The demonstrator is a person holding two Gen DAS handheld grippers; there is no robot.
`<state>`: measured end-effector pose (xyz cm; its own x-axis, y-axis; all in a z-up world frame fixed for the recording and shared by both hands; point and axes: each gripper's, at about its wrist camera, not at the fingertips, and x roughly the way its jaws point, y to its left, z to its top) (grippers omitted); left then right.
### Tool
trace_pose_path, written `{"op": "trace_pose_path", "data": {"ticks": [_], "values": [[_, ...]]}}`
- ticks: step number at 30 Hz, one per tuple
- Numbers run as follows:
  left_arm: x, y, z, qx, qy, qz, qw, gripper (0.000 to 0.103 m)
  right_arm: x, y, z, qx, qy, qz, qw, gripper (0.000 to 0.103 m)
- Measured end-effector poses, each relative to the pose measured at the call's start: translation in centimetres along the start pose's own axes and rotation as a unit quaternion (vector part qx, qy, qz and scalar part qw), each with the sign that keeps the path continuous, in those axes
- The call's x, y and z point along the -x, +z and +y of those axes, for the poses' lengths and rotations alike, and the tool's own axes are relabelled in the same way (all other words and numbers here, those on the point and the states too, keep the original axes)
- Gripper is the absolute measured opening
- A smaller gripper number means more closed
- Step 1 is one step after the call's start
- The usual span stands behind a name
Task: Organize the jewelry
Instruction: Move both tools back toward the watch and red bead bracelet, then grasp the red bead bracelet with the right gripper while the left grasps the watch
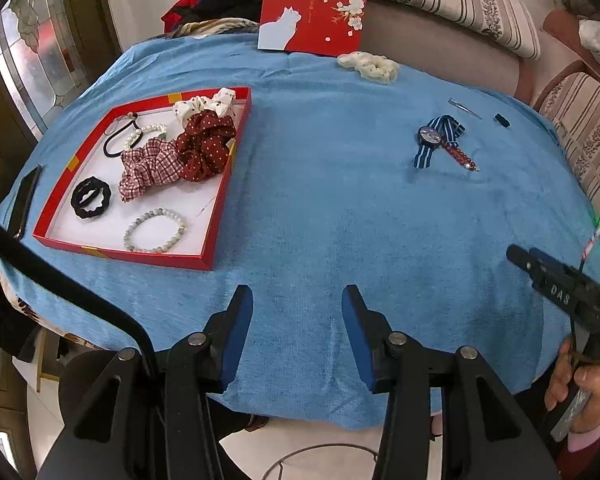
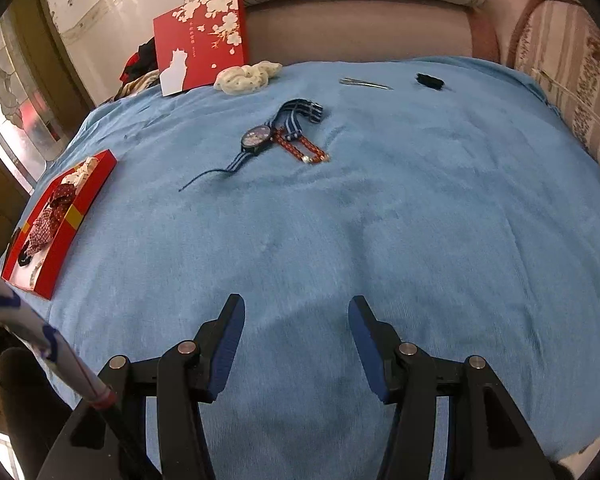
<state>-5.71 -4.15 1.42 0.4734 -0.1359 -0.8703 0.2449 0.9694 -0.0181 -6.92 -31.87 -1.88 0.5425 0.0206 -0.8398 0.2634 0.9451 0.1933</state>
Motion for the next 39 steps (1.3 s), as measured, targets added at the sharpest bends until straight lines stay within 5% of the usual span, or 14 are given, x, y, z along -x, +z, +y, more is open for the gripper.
{"op": "trace_pose_path", "data": {"ticks": [17,19,20,22,29,35,39], "values": [[-4.3,1.5,-0.3,0.003,-0.019,0.028,0.9994,0.045,-9.7,10.5,0.9,0.078,-0.053,0.01,0.996,0.057],[-4.5,2.0,-0.5,0.001,-0.023,0.027,0.9994,0.045,-11.1,11.3,0.9,0.081,-0.051,0.02,0.995,0.04],[-4.7,2.5,-0.6,-0.001,-0.026,0.027,0.9993,0.045,-11.5,11.4,0.8,0.078,-0.048,0.026,0.995,0.02],[-5.1,3.4,-0.8,0.0,-0.039,0.028,0.9988,0.045,-11.4,11.5,0.0,0.059,-0.032,0.028,0.997,0.01],[-7.7,7.9,-3.2,-0.006,-0.075,0.021,0.9969,0.045,-7.6,7.8,-4.1,-0.02,-0.004,0.041,0.999,0.01],[-11.6,13.2,-7.8,-0.037,-0.092,0.018,0.9949,0.048,-5.4,5.1,-6.6,-0.042,-0.004,0.012,0.999,0.012],[-14.8,16.2,-11.6,-0.06,-0.107,0.023,0.9922,0.048,-5.4,5.0,-7.8,-0.069,0.026,-0.012,0.997,0.03]]}}
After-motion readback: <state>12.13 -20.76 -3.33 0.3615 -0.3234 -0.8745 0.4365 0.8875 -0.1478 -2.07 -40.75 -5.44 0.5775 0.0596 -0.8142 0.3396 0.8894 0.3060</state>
